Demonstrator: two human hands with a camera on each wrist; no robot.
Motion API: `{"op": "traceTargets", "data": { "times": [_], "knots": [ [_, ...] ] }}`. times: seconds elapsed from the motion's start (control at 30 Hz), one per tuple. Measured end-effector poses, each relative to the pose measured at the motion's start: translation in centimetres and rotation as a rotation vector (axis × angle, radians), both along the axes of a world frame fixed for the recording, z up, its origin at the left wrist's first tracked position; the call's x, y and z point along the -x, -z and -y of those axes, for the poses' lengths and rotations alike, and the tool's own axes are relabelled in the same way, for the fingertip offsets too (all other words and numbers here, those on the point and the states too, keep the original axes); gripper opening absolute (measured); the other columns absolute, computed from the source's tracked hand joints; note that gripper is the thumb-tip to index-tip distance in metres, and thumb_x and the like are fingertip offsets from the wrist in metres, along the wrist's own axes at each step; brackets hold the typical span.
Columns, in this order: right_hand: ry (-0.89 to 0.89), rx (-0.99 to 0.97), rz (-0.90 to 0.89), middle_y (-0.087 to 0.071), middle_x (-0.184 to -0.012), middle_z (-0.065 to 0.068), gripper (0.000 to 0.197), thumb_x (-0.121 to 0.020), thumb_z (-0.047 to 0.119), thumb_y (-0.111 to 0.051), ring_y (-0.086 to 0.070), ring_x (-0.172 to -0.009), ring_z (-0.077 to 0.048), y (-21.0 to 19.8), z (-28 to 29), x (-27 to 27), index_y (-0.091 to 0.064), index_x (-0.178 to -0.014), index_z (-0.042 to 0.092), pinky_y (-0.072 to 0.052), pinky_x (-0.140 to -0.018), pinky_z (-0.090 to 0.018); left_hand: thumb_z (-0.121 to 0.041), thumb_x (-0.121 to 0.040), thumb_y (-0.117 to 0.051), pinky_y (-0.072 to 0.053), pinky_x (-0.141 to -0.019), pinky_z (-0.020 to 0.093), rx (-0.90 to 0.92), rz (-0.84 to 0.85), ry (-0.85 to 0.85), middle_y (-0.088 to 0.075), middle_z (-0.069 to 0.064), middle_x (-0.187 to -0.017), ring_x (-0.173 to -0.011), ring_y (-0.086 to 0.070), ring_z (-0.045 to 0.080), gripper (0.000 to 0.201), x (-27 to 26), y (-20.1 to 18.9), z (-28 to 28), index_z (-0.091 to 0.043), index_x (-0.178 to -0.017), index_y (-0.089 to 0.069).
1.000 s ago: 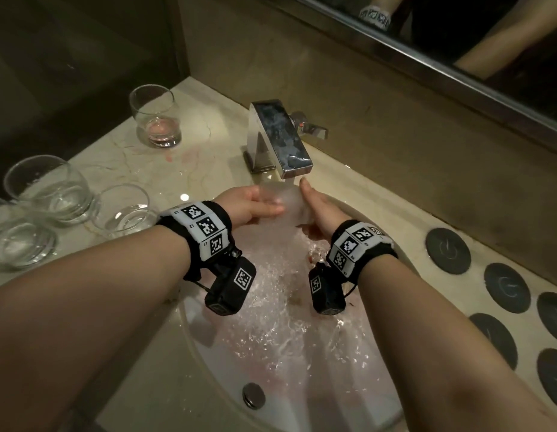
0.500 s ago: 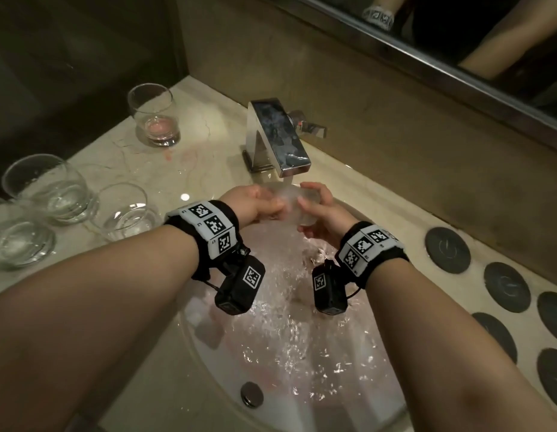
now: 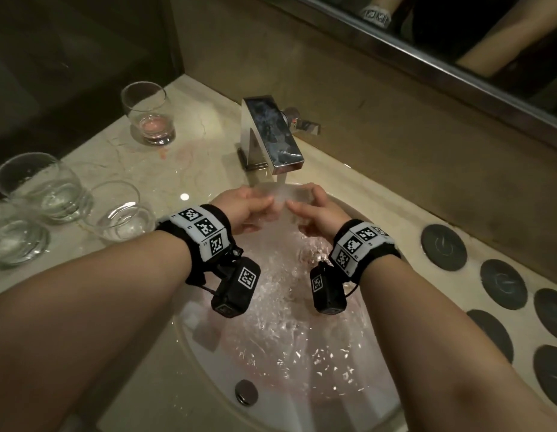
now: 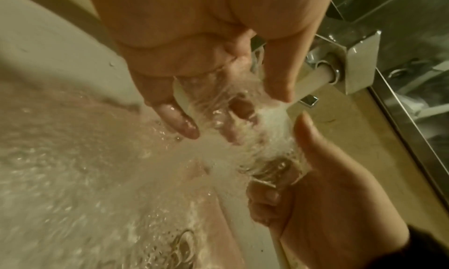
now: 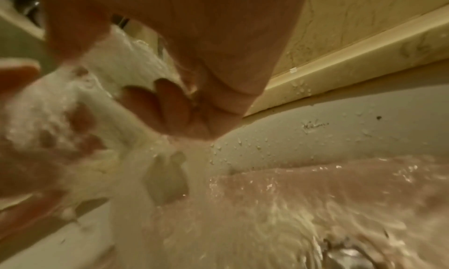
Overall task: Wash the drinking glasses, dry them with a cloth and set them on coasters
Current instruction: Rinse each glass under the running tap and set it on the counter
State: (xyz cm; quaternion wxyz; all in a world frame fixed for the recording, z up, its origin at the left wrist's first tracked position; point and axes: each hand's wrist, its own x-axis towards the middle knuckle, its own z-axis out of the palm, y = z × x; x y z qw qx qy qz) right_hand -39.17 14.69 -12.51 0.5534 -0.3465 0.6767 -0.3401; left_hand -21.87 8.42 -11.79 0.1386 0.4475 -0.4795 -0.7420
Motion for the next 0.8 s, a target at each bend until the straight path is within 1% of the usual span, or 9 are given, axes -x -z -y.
{"op": "traceTargets", "data": {
  "times": [0.07, 0.13, 0.23, 0.27, 0.33, 0.4, 0.53, 0.63, 0.8],
  "knots": [
    [0.028, -0.042, -0.116, -0.055, -0.116, -0.003, 0.078, -0.077, 0.066, -0.057, -0.058, -0.078, -0.013, 0.1, 0.4, -0.3, -0.037, -0.139, 0.022, -0.046, -0.060, -0.022, -0.020, -0.085, -0.064, -0.047, -0.070, 0.025, -0.008, 0.012, -0.014, -0.066, 0.000, -0.091, -0.080, -0.062, 0.014, 0.029, 0.0, -0.1, -0.3, -0.018, -0.114, -0.059],
    [0.023, -0.036, -0.150, -0.057, -0.122, -0.005, 0.087, -0.073, 0.071, -0.055, -0.061, -0.086, -0.015, 0.2, 0.5, -0.5, -0.034, -0.141, 0.021, -0.049, -0.069, -0.027, -0.015, -0.085, -0.063, -0.048, -0.071, 0.026, 0.018, 0.016, -0.024, -0.066, 0.001, -0.093, -0.081, -0.060, 0.013, 0.026, 0.1, -0.2, -0.4, -0.018, -0.111, -0.059],
    [-0.021, -0.021, -0.170, -0.055, -0.128, -0.010, 0.102, -0.059, 0.059, -0.072, -0.059, -0.096, -0.020, 0.4, 0.4, -0.9, -0.029, -0.142, 0.019, -0.048, -0.076, -0.030, -0.013, -0.090, -0.058, -0.047, -0.076, 0.027, 0.063, 0.059, -0.083, -0.063, 0.005, -0.094, -0.085, -0.057, 0.016, 0.009, 0.0, 0.1, -0.5, -0.016, -0.098, -0.059],
    [-0.037, -0.002, -0.225, -0.053, -0.131, -0.010, 0.100, -0.059, 0.055, -0.076, -0.057, -0.104, -0.022, 0.4, 0.4, -0.9, -0.031, -0.141, 0.019, -0.049, -0.084, -0.033, -0.014, -0.090, -0.057, -0.046, -0.075, 0.027, 0.068, 0.077, -0.090, -0.063, 0.003, -0.092, -0.083, -0.056, 0.016, 0.008, -0.1, 0.2, -0.6, -0.017, -0.097, -0.060],
    [-0.040, 0.056, -0.363, -0.050, -0.133, -0.008, 0.088, -0.062, 0.043, -0.081, -0.052, -0.115, -0.024, -0.1, 0.6, -1.2, -0.038, -0.134, 0.016, -0.046, -0.095, -0.038, -0.019, -0.089, -0.059, -0.046, -0.078, 0.027, 0.046, 0.150, -0.070, -0.063, 0.001, -0.099, -0.090, -0.057, 0.016, 0.018, -0.3, 0.8, -0.7, -0.017, -0.107, -0.059],
    [-0.080, 0.109, -0.491, -0.048, -0.129, -0.006, 0.081, -0.063, 0.035, -0.083, -0.050, -0.114, -0.022, -0.9, 1.0, -1.6, -0.043, -0.130, 0.014, -0.045, -0.097, -0.036, -0.023, -0.087, -0.062, -0.045, -0.087, 0.030, -0.003, 0.239, -0.046, -0.060, 0.002, -0.113, -0.106, -0.055, 0.017, 0.033, -0.7, 1.3, -0.9, -0.016, -0.119, -0.054],
    [-0.227, 0.108, -0.697, -0.039, -0.129, -0.002, 0.086, -0.066, 0.035, -0.082, -0.045, -0.108, -0.013, -2.3, 1.4, -2.4, -0.037, -0.136, 0.016, -0.037, -0.092, -0.023, -0.022, -0.087, -0.064, -0.046, -0.078, 0.026, -0.067, 0.269, -0.039, -0.056, 0.004, -0.126, -0.109, -0.055, 0.016, 0.052, -1.4, 1.3, -0.9, -0.016, -0.134, -0.042],
    [-0.276, 0.072, -0.760, -0.036, -0.132, -0.003, 0.090, -0.067, 0.036, -0.081, -0.047, -0.115, -0.020, -2.8, 1.5, -2.9, -0.032, -0.141, 0.016, -0.038, -0.091, -0.026, -0.021, -0.088, -0.063, -0.047, -0.080, 0.027, -0.075, 0.284, -0.023, -0.054, 0.005, -0.128, -0.108, -0.055, 0.016, 0.059, -1.5, 0.9, -0.9, -0.015, -0.140, -0.036],
    [-0.224, 0.056, -0.715, -0.037, -0.133, -0.004, 0.087, -0.068, 0.034, -0.080, -0.046, -0.117, -0.022, -3.2, 1.6, -3.2, -0.033, -0.140, 0.019, -0.041, -0.094, -0.030, -0.016, -0.089, -0.061, -0.046, -0.079, 0.028, -0.093, 0.255, -0.039, -0.055, 0.005, -0.127, -0.106, -0.055, 0.017, 0.056, -1.7, 0.5, -0.9, -0.015, -0.139, -0.036]
  ]
}}
